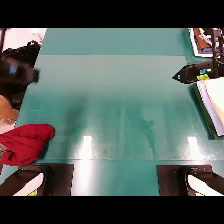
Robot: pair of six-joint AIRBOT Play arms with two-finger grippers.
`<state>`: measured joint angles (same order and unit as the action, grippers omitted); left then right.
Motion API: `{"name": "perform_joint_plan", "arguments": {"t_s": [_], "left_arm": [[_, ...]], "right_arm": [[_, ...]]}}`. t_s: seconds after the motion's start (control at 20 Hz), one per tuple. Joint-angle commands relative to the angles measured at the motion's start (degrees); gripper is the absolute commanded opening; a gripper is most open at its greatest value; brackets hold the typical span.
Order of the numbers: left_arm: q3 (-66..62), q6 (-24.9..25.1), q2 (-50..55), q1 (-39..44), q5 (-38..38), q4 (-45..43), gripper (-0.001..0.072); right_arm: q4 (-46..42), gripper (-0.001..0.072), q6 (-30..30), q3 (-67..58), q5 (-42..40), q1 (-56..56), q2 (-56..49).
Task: Fold the shirts.
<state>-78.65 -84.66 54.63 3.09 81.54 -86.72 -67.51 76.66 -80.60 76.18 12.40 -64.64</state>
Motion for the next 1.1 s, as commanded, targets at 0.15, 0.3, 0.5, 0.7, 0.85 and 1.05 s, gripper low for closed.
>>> {"name": "perform_joint_plan", "arguments": {"t_s": [0.15, 0.3, 0.5, 0.7, 0.85, 1.05], "left_arm": [[26.0, -1.0, -11.6, -12.4, 9.4, -10.6, 0.0606], [36.0, -1.2, -11.5, -15.5, 4.4, -12.0, 0.0606], [44.1, -5.8, -11.5, -16.1, -2.1, -13.3, 0.0605], [44.9, -8.4, -11.5, -16.1, -0.3, -13.4, 0.0604], [44.9, -8.6, -11.5, -16.1, 0.5, -13.4, 0.0603], [44.9, -8.4, -11.5, -16.1, 1.0, -13.3, 0.0045]], "right_arm": [[0.0, 0.0016, 0.0, -0.1, 0.4, 0.0, 0.0], [0.0, 0.0016, 0.0, -0.1, 0.5, 0.0, 0.0], [0.0, 0.0016, 0.0, -0.1, 0.5, 0.0, 0.0], [0.0, 0.0016, 0.0, -0.1, 0.5, 0.0, 0.0], [0.0, 0.0016, 0.0, -0.1, 0.5, 0.0, 0.0], [0.0, 0.0016, 0.0, -0.1, 0.5, 0.0, 0.0]]}}
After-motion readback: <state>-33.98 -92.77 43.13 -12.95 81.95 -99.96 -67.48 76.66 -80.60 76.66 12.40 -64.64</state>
